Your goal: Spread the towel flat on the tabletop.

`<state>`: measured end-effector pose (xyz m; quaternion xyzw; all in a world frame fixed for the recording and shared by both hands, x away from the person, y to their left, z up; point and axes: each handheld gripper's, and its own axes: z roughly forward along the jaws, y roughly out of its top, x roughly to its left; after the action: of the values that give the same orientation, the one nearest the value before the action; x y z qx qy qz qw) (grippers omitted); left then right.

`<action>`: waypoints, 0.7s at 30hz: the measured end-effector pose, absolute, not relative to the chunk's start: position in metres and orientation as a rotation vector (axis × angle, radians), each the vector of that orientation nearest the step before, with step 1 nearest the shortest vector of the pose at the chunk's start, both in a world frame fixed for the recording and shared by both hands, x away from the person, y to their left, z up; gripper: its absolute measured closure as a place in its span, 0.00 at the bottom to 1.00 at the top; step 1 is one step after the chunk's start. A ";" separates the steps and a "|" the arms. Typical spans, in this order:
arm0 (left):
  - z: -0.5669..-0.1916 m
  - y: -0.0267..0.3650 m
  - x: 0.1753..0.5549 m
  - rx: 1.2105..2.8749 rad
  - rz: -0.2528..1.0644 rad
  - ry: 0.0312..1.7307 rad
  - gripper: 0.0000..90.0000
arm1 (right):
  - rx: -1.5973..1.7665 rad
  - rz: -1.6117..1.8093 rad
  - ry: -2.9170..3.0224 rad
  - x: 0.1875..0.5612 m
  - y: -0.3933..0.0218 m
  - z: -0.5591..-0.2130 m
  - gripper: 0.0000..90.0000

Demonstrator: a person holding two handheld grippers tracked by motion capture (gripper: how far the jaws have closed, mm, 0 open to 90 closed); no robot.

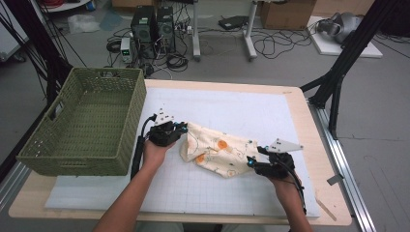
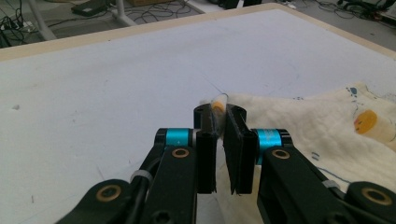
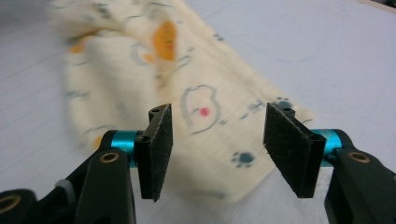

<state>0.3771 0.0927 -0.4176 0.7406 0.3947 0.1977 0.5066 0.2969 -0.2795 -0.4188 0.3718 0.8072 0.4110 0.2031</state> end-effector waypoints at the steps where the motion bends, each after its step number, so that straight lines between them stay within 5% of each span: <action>1: -0.418 0.093 0.377 1.788 0.476 0.948 0.92 | 1.075 1.120 2.239 0.305 -0.278 -0.422 0.44; 8: -0.418 0.100 0.379 1.793 0.480 0.956 0.92 | 1.178 0.919 2.263 0.349 -0.261 -0.445 0.53; 13: -0.422 0.105 0.384 1.781 0.493 0.995 0.92 | 1.170 0.993 2.300 0.359 -0.258 -0.445 0.98; 21: -0.432 0.097 0.395 1.790 0.495 1.035 0.92 | 1.158 0.889 2.174 0.394 -0.263 -0.428 0.99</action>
<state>0.3950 0.0965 -0.4323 0.7357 0.4254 0.2035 0.4862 0.3941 -0.2632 -0.4283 0.4272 0.8018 0.3281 0.2586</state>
